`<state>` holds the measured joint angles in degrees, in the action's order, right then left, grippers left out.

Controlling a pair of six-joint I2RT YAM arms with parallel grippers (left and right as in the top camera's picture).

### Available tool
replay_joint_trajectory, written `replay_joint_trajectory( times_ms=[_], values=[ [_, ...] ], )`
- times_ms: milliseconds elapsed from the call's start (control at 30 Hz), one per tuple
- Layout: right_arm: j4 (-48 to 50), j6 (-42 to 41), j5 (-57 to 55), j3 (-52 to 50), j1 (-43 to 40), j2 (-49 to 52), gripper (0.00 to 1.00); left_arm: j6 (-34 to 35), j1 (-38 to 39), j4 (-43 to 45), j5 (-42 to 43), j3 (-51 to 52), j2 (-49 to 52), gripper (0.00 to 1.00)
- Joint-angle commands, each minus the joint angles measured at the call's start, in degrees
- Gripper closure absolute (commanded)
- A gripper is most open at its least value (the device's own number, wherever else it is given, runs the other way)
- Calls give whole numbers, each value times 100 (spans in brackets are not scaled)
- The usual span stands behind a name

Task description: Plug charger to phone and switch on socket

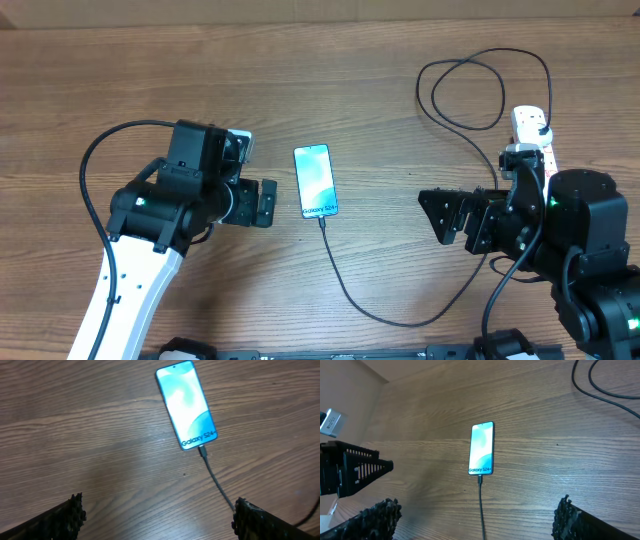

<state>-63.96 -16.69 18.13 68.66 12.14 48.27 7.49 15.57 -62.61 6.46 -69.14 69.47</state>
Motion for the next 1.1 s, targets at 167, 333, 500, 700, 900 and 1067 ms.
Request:
replay_joint_trajectory(
  times_ms=[167, 333, 500, 700, 900, 1067],
  values=[
    [17, 28, -4, 39, 39, -26, 0, -20, -76, 376, -415, -70, -734, 0],
    [20, 28, -4, 39, 39, -26, 0, -22, -409, 1029, -546, 50, -1633, 0],
    [17, 28, -4, 39, 39, -26, 0, -17, -1073, 1423, -535, 461, -2662, 0],
    [20, 28, -4, 39, 39, -26, 0, -17, -1707, 1464, -535, 1198, -4041, 0],
    [17, 28, -4, 39, 39, -26, 0, 160, -1727, 1469, -492, 1615, -4478, 0],
    [17, 28, -4, 39, 39, -26, 0, 369, -1727, 1814, -461, 2223, -4750, 0]
  ],
)
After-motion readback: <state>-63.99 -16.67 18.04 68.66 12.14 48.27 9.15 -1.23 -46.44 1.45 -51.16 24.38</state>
